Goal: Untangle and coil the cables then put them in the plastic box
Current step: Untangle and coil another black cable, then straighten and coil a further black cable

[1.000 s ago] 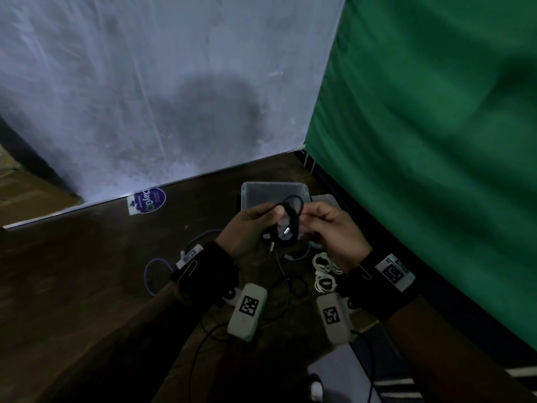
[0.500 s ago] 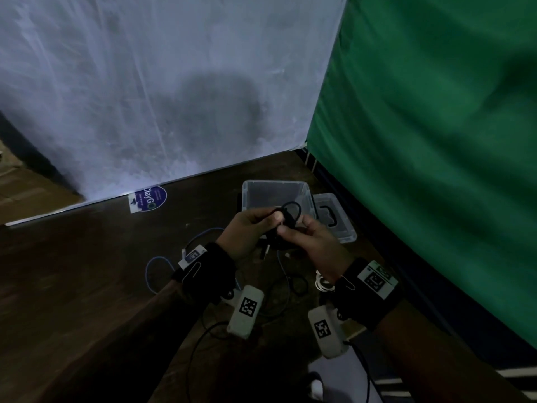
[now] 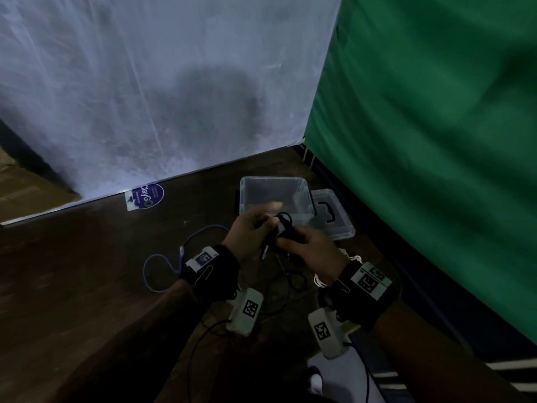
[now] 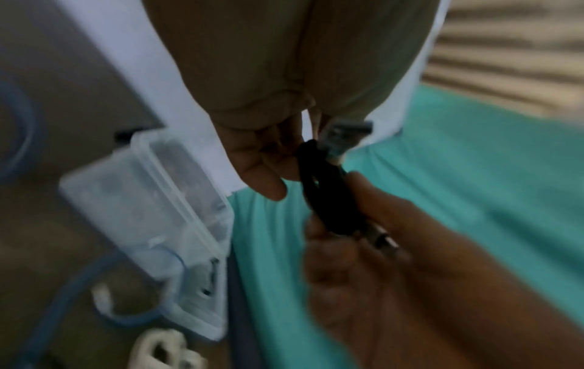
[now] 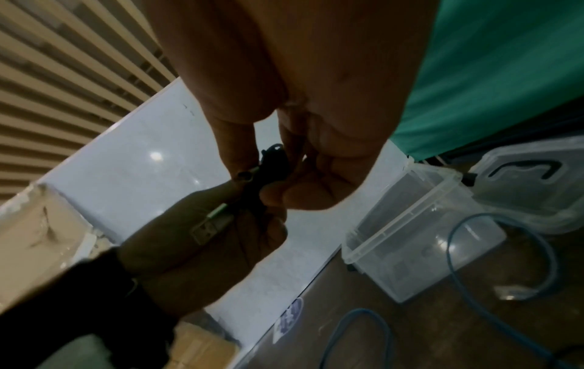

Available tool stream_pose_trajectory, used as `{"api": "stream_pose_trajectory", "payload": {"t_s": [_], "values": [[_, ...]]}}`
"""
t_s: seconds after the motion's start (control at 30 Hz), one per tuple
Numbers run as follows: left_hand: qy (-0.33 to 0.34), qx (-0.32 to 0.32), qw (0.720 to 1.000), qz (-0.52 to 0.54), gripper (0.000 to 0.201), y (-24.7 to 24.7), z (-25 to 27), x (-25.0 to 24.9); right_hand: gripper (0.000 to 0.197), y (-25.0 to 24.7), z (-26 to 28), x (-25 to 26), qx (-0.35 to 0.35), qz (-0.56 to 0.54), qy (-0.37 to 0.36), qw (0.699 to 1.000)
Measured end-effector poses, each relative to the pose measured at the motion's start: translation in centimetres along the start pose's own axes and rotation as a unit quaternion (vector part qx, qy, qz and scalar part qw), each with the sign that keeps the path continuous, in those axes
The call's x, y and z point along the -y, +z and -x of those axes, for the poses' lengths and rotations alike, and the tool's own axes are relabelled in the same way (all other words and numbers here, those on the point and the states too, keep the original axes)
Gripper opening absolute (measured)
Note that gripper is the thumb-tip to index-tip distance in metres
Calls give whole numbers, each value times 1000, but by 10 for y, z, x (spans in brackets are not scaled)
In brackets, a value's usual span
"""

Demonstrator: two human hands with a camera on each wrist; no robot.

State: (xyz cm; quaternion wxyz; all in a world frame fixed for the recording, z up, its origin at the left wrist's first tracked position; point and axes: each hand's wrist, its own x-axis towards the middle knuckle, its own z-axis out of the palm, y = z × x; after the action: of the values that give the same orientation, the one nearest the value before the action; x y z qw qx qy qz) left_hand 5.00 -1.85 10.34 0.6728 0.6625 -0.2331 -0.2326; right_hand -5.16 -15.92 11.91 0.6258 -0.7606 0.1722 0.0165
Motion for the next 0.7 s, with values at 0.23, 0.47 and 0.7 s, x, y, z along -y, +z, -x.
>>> {"api": "stream_pose_trajectory", "payload": {"t_s": [0.23,0.47,0.7], "values": [[-34,19,996,-86,29,-3,-10,34,30,-8,-3,-36,-33,16,-29,999],[-97,39,973,-206,28,13,-8,82,23,-19,-11,-95,-64,138,66,986],[-255,264,818,-444,33,10,10,148,17,-22,-3,-162,-21,325,177,929]]}}
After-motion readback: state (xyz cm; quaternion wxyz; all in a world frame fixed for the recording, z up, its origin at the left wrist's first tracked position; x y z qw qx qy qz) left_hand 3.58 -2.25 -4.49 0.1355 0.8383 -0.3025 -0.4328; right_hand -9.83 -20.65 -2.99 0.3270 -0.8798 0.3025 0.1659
